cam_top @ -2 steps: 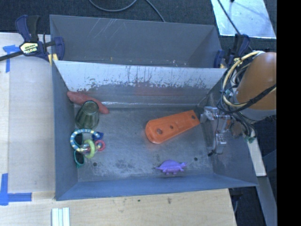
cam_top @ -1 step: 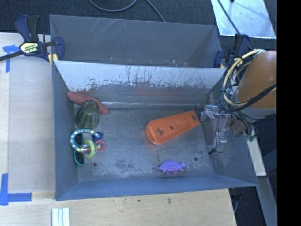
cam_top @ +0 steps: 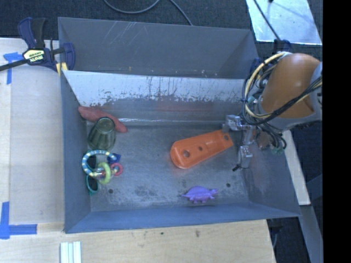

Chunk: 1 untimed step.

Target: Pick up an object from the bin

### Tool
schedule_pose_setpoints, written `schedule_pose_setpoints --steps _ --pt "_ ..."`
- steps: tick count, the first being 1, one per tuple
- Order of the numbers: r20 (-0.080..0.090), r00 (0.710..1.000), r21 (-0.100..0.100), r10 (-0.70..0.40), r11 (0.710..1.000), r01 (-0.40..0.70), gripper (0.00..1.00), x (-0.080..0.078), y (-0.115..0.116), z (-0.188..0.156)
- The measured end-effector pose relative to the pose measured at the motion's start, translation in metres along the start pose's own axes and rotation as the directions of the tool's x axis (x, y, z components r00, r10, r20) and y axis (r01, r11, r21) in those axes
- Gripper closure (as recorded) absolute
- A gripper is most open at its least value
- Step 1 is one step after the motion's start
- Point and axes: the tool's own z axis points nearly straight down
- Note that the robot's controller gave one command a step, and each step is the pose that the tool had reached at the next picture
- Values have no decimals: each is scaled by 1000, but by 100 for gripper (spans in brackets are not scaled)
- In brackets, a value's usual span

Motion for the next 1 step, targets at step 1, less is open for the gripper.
schedule_pose_setpoints --steps 1 --pt "-5 992 -3 -124 992 124 0 -5 52 28"
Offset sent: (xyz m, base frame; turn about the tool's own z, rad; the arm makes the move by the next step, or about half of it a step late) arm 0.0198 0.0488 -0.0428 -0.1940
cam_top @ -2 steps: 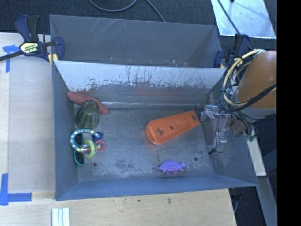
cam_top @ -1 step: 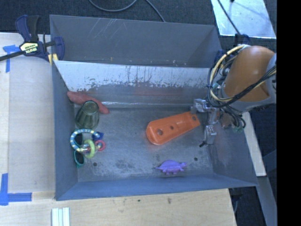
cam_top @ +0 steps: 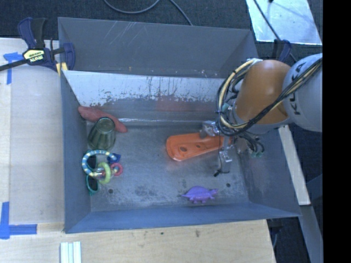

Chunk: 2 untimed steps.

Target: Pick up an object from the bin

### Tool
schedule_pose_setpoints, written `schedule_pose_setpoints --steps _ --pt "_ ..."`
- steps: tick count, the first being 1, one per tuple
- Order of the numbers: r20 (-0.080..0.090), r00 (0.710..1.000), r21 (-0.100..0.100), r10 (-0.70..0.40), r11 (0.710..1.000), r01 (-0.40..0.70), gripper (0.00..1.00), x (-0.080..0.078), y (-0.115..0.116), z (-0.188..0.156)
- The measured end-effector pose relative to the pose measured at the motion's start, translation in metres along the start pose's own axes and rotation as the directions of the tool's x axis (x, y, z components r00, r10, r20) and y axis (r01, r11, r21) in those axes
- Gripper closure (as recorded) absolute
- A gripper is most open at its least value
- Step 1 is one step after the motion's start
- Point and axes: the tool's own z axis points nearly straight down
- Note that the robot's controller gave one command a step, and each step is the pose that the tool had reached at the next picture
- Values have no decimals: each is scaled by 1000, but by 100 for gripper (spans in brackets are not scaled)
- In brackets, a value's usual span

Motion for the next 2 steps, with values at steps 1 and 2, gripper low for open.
schedule_pose_setpoints --steps 1,2 --pt "-1 1000 -1 -28 1000 28 0 -2 14 5" --pt "2 996 1 86 996 -86 100 85 3 -27"
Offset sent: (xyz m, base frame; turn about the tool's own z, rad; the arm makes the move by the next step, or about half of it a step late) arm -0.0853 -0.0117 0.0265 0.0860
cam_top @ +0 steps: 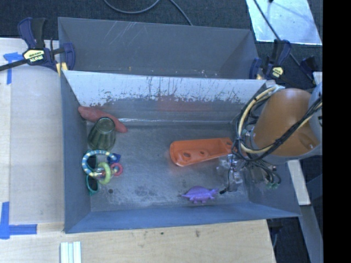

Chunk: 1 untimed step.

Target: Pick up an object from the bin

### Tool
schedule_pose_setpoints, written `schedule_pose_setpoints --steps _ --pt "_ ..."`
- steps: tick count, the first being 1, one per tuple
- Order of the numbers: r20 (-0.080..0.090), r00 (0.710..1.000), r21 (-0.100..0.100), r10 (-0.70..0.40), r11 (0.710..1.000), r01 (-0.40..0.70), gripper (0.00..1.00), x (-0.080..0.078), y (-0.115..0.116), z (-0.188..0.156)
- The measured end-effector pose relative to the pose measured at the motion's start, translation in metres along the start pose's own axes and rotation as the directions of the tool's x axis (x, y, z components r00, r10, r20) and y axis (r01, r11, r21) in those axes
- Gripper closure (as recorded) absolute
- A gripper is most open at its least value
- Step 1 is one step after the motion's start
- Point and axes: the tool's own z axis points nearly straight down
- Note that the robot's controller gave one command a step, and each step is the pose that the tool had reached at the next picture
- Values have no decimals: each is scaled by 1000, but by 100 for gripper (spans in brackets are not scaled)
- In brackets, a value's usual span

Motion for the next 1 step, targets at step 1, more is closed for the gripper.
schedule_pose_setpoints --steps 1 --pt "0 1000 0 0 1000 0 100 0 0 0"
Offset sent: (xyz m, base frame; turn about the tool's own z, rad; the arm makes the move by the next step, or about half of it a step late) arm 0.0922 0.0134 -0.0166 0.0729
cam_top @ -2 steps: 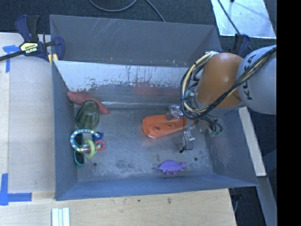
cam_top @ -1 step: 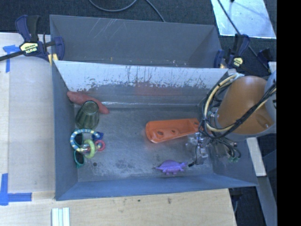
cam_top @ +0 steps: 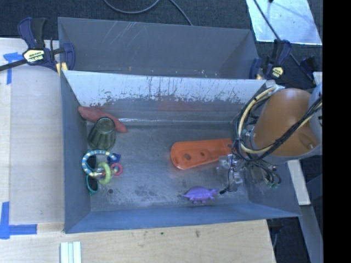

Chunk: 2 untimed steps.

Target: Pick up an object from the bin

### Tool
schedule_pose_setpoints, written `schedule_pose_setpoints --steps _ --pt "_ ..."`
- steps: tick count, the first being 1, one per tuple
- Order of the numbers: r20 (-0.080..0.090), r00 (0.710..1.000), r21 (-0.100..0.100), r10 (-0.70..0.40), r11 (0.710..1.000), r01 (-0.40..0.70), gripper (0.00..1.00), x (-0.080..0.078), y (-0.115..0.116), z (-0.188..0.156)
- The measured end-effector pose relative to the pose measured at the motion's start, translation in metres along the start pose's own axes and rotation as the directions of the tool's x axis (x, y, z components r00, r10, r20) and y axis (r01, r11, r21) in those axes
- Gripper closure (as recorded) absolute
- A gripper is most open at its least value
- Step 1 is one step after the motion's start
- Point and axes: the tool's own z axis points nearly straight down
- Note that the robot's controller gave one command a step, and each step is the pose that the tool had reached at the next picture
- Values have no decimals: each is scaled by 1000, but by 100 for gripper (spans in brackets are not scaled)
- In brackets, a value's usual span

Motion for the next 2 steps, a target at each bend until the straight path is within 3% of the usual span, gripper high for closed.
schedule_pose_setpoints --steps 1,2 --pt "1 999 1 37 999 -37 100 -43 1 7" --pt "4 999 2 -54 999 54 100 -86 26 21"
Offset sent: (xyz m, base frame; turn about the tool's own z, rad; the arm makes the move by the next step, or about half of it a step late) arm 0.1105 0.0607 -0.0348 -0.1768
